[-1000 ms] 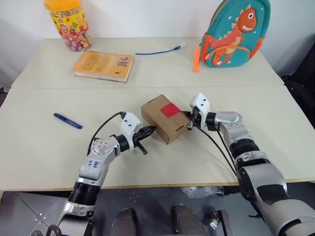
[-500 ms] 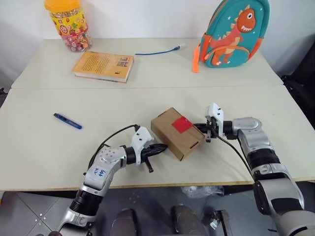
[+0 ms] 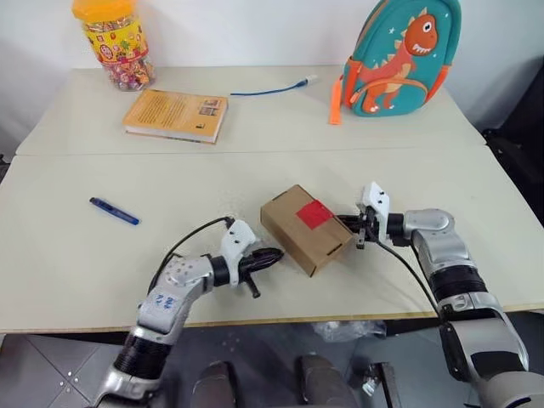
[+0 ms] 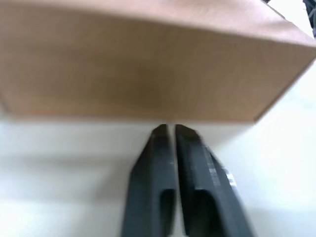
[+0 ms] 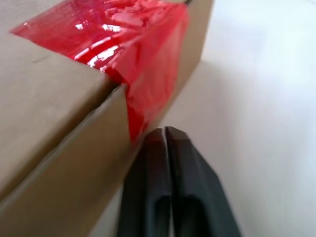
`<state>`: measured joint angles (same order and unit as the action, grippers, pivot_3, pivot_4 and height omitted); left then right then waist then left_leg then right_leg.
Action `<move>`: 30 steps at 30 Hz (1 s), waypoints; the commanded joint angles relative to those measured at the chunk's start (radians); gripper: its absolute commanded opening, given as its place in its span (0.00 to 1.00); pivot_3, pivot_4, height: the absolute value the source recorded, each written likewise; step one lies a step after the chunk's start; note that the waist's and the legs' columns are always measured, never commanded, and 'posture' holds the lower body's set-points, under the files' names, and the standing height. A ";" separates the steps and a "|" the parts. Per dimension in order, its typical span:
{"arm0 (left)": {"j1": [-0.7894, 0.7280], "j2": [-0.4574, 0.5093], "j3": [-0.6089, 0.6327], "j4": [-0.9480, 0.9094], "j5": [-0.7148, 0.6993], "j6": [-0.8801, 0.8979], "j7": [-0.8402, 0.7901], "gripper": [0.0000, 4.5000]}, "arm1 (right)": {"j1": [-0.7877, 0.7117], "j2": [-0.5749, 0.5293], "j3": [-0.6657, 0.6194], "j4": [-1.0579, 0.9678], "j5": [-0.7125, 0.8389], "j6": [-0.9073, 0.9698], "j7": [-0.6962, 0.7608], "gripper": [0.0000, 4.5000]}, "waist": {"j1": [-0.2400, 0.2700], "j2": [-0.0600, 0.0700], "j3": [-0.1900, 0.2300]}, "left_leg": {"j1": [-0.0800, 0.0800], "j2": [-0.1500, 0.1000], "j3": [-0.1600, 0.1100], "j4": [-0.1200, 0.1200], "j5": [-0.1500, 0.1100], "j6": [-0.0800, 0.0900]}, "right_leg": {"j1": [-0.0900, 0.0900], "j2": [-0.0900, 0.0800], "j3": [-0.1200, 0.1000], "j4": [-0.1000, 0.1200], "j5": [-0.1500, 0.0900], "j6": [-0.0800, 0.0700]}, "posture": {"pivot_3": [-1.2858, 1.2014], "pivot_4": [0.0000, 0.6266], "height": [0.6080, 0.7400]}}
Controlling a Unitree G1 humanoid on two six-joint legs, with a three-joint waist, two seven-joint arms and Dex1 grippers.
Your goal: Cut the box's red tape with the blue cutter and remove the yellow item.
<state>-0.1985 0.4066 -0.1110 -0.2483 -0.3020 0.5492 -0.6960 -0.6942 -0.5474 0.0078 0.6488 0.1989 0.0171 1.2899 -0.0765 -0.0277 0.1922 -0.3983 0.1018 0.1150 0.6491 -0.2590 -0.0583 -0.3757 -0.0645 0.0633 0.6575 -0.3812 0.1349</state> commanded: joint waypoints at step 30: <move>0.292 -0.083 0.738 -0.328 -0.239 0.038 0.705 1.00 | 0.315 -0.132 -0.241 -0.882 0.565 0.276 -0.040 1.00 | 0.048 -0.008 -0.004 | 0.011 -0.002 0.000 -0.001 -0.017 0.011 | 0.020 -0.005 -0.004 -0.019 0.001 -0.003 | 0.52 0.24 1.00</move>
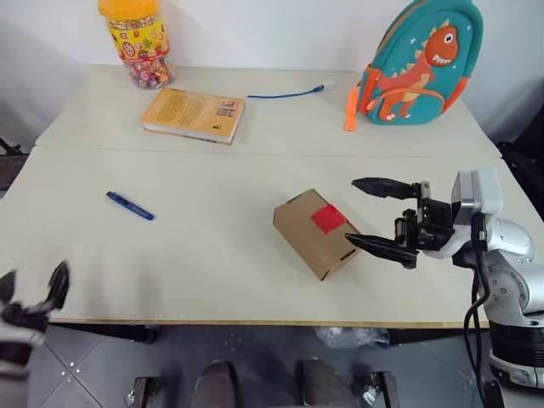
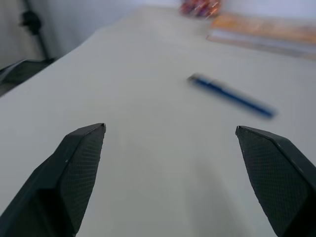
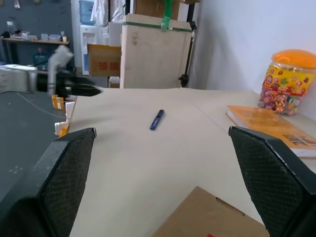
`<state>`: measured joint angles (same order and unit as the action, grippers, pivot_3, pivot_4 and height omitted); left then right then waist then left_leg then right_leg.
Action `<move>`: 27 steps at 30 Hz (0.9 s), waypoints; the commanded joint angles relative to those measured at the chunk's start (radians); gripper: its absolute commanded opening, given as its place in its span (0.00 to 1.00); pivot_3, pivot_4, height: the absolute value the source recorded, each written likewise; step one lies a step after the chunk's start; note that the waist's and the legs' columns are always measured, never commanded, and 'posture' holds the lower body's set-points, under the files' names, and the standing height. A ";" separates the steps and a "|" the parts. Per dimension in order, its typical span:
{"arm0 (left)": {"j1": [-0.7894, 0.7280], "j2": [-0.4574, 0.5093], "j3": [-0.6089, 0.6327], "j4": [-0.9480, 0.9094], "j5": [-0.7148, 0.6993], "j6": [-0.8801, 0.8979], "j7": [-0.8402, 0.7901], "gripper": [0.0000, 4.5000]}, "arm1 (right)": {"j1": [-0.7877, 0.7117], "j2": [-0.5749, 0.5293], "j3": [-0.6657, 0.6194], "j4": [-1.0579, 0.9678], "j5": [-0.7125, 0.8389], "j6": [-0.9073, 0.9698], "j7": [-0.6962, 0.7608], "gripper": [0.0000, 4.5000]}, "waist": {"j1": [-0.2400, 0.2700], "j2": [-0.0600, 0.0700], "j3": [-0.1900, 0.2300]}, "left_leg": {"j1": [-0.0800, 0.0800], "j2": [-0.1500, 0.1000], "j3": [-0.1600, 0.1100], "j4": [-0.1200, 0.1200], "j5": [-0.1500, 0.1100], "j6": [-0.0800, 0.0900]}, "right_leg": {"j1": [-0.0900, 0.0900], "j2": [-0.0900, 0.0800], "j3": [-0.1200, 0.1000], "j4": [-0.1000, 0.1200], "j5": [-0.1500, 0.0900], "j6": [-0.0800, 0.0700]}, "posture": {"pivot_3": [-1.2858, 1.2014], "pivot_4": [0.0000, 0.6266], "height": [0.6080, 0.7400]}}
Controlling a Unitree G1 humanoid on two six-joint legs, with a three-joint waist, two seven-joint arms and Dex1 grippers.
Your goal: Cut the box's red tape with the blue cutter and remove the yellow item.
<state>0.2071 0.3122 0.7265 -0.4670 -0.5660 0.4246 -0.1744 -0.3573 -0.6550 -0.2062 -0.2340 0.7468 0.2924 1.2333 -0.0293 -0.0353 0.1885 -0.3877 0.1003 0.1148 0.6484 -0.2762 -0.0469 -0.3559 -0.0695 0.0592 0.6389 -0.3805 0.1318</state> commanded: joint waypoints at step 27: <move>-0.871 -0.337 -0.298 0.389 0.511 0.491 0.934 1.00 | -0.045 -0.047 -0.022 -0.023 0.039 0.067 -0.038 1.00 | 0.007 -0.001 0.001 | -0.002 0.003 0.005 0.002 0.003 -0.008 | -0.005 0.005 0.004 -0.003 0.002 0.005 | 0.52 0.24 1.00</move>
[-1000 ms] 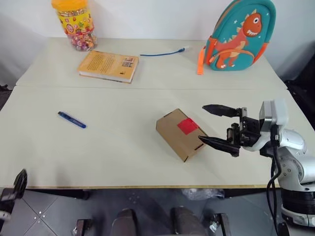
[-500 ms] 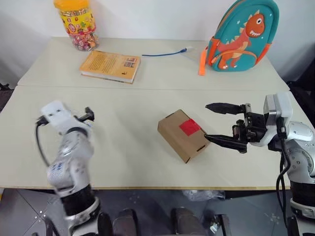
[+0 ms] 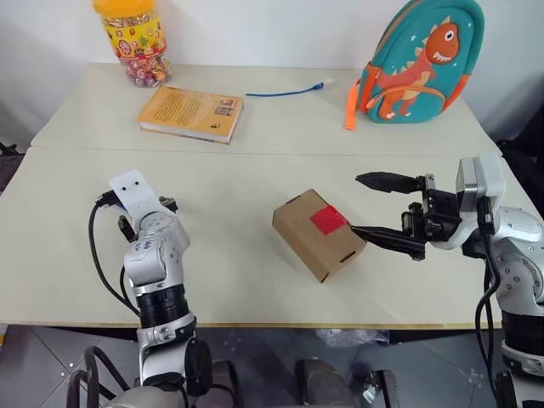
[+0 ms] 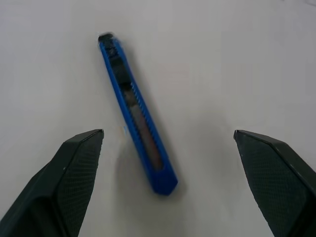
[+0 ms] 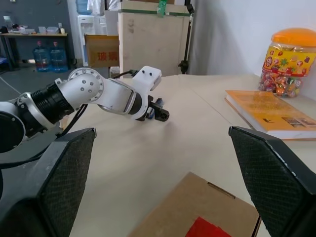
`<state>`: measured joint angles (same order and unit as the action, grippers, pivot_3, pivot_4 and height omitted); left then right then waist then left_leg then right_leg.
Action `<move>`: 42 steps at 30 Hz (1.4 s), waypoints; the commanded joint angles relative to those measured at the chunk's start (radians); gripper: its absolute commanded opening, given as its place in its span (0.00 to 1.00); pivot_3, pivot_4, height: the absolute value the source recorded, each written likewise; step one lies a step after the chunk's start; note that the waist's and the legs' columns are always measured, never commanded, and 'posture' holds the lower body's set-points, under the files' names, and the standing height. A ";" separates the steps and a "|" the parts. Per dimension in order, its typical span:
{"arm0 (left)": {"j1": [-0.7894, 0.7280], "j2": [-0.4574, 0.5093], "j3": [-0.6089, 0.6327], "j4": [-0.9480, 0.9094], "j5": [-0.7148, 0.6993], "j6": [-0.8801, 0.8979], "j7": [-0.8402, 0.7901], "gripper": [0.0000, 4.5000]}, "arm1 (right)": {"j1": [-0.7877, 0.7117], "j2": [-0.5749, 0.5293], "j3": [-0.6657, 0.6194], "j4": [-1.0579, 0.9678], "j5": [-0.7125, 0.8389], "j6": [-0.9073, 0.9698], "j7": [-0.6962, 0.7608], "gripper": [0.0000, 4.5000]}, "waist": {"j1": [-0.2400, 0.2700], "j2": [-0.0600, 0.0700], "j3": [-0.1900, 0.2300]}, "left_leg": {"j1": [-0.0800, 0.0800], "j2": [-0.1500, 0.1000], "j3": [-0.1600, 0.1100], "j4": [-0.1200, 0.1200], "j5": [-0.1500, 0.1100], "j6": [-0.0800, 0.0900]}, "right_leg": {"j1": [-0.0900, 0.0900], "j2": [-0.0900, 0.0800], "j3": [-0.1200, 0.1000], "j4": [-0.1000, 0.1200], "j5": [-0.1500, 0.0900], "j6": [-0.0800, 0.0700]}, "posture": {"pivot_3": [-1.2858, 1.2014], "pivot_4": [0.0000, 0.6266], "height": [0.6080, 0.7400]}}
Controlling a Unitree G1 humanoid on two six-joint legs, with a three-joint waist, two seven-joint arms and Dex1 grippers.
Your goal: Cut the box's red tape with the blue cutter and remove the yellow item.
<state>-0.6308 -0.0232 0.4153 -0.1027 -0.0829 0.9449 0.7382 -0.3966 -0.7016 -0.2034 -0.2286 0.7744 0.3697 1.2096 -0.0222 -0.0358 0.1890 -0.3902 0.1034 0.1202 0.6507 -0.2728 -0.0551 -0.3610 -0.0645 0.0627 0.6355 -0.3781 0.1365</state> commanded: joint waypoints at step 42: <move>0.007 0.028 0.114 0.149 -0.020 -0.120 -0.012 0.09 | -0.019 0.011 -0.013 -0.009 -0.012 -0.048 -0.041 1.00 | -0.010 0.010 -0.006 | 0.005 0.000 0.003 -0.002 0.001 -0.001 | 0.001 0.001 0.002 0.002 0.000 0.000 | 0.52 0.24 1.00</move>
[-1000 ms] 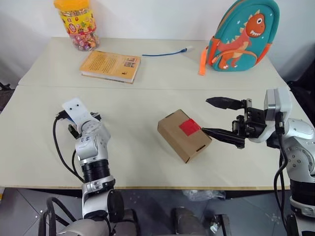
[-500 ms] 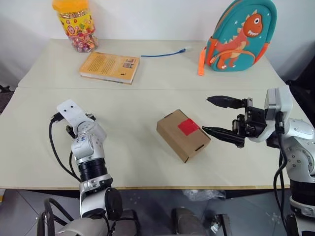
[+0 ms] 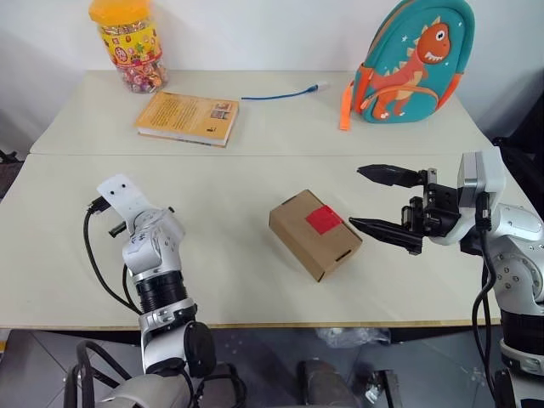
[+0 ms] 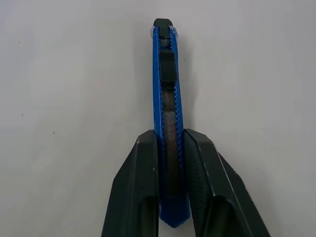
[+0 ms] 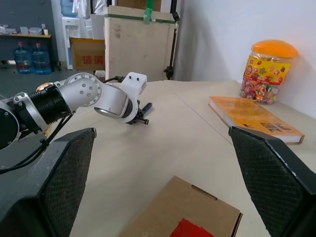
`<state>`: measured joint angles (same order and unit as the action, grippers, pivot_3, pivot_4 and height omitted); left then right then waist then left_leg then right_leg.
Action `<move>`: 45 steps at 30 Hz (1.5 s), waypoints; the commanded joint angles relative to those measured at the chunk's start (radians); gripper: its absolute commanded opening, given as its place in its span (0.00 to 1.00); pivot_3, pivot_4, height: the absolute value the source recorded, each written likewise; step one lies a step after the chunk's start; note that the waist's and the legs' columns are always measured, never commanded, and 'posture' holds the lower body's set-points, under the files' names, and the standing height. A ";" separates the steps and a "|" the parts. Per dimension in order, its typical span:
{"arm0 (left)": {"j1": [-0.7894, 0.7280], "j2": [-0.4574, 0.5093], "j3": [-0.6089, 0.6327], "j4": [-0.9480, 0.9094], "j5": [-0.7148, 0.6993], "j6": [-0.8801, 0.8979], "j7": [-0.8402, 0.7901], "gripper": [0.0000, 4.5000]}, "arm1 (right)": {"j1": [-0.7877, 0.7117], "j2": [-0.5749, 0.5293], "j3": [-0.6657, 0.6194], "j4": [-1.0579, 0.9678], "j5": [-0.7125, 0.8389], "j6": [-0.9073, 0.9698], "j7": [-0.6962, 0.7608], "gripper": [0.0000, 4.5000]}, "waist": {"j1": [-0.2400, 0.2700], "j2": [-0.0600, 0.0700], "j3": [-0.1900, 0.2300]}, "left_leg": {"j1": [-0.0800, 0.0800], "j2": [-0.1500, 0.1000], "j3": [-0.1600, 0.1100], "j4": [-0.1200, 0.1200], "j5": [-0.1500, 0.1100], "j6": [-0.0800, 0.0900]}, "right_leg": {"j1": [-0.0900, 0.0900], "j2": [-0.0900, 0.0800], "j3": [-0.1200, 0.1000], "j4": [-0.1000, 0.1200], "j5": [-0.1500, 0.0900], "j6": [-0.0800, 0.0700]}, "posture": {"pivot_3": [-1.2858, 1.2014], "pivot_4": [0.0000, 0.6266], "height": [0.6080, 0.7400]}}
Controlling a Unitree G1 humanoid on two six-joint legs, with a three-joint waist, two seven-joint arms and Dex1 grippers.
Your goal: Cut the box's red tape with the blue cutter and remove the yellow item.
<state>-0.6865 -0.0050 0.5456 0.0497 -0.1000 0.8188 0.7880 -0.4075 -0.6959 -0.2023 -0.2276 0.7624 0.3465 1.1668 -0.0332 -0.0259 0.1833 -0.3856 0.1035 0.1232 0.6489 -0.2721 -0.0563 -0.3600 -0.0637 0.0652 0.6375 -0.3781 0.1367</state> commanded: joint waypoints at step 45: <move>0.236 0.682 -1.051 -0.512 0.166 -0.215 -1.818 0.09 | 0.378 -0.084 0.382 -0.425 -0.350 0.198 -0.341 0.00 | 0.033 -0.004 0.003 | -0.017 0.002 0.004 0.017 -0.008 0.008 | -0.014 0.000 -0.001 0.004 0.003 0.001 | 0.52 0.24 1.00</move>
<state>-0.4532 0.6784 -0.4893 -0.4600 0.0430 0.5914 -1.0429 -0.0265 -0.7814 0.1710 -0.6451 0.4184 0.5657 0.8182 -0.0005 -0.0299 0.1864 -0.4026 0.1059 0.1268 0.6657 -0.2798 -0.0487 -0.3745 -0.0638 0.0637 0.6419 -0.3751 0.1372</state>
